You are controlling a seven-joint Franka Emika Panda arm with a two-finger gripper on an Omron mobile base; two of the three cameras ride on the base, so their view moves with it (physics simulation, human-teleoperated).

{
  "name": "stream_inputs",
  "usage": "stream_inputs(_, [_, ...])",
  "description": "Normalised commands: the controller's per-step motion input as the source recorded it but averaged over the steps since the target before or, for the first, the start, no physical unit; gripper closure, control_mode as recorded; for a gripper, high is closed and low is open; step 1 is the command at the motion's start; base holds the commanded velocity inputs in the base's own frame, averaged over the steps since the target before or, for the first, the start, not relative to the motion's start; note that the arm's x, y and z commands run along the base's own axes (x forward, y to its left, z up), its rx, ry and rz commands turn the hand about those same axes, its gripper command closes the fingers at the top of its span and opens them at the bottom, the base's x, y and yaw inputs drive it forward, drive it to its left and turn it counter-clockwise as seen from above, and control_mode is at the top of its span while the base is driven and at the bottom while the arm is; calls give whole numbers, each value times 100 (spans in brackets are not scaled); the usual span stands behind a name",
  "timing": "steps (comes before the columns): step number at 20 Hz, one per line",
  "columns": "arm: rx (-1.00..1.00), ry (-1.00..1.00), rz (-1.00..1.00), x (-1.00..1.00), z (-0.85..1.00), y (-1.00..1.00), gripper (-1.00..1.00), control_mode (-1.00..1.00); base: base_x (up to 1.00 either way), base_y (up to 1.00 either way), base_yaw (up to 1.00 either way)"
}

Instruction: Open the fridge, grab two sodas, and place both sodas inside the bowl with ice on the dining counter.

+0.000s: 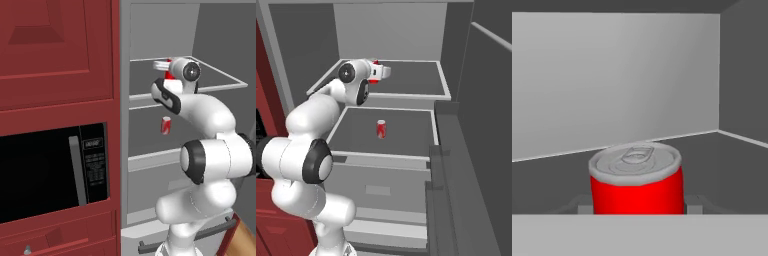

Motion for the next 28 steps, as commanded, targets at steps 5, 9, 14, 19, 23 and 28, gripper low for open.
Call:
stream_inputs(5, [0, -4, 0, -79, 10, -17, 100, -100, 0, 0, 0])
stream_inputs(9, [-8, 3, -4, -65, 54, 0, 100, -100, 0, 0, 0])
stream_inputs(14, [-16, 22, -11, -38, 64, -1, 100, -100, 0, 0, 0])
stream_inputs(19, [-16, 24, -7, -62, 21, -2, 100, -100, 0, 0, 0])
stream_inputs(23, [-2, 3, 0, -100, -9, -7, 100, -100, 0, 0, 0])
stream_inputs(28, [0, 1, 0, -100, -21, -12, 100, -100, 0, 0, 0])
